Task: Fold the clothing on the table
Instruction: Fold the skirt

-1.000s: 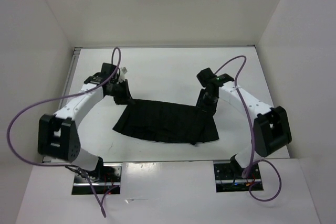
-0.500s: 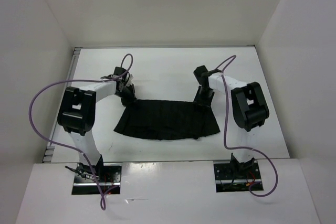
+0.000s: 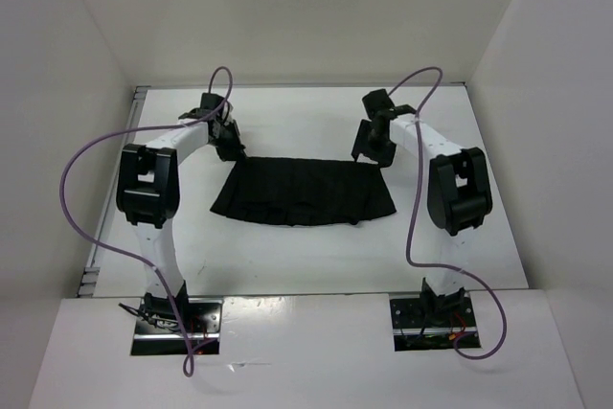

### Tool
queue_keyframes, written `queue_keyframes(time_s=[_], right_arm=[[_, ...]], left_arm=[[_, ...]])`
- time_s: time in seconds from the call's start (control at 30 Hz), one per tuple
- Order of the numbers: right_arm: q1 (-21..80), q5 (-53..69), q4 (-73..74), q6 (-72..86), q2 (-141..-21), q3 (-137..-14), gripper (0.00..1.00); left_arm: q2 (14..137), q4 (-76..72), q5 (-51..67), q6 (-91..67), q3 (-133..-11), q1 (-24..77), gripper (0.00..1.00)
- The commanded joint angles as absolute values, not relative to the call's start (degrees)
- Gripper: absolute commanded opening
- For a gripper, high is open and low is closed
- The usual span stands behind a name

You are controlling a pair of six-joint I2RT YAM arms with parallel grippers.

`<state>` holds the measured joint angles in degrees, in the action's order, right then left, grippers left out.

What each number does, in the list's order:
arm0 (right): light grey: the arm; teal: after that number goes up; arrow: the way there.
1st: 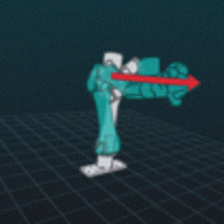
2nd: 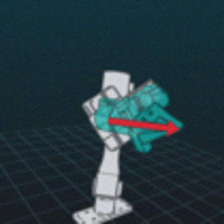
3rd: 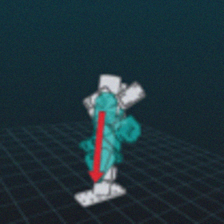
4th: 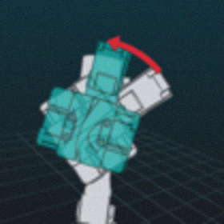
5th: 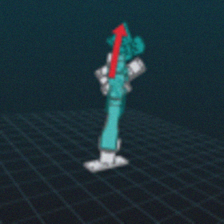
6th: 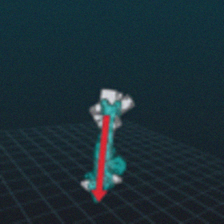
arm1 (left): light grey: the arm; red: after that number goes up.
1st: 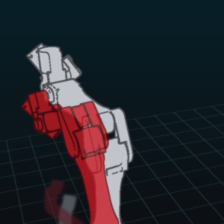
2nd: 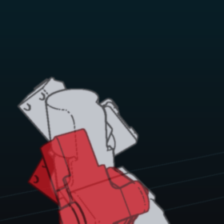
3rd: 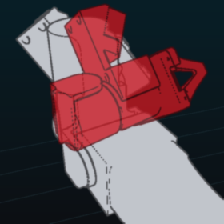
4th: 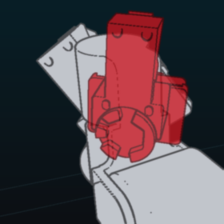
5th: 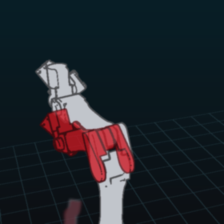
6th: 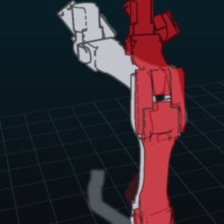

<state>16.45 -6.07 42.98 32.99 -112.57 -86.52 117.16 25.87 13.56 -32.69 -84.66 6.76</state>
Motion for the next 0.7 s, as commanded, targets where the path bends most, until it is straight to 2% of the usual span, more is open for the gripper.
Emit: queue_keyframes(time_s=[0.0, 0.3, 0.67], right_arm=[[13.19, -5.47, 41.04, 27.08, -106.26, -86.75, 0.70], [8.00, 1.83, 37.71, 20.84, -106.08, -76.56, 0.71], [6.33, 19.15, 29.97, 19.60, -109.25, -69.70, 0.71]], left_arm=[[114.79, 26.89, 13.27, -30.67, -87.63, 6.33, 0.00], [107.06, 26.89, 18.72, -30.67, -87.10, 6.33, 0.00], [102.31, 27.95, 19.86, -31.20, -84.82, 6.33, 0.01]])
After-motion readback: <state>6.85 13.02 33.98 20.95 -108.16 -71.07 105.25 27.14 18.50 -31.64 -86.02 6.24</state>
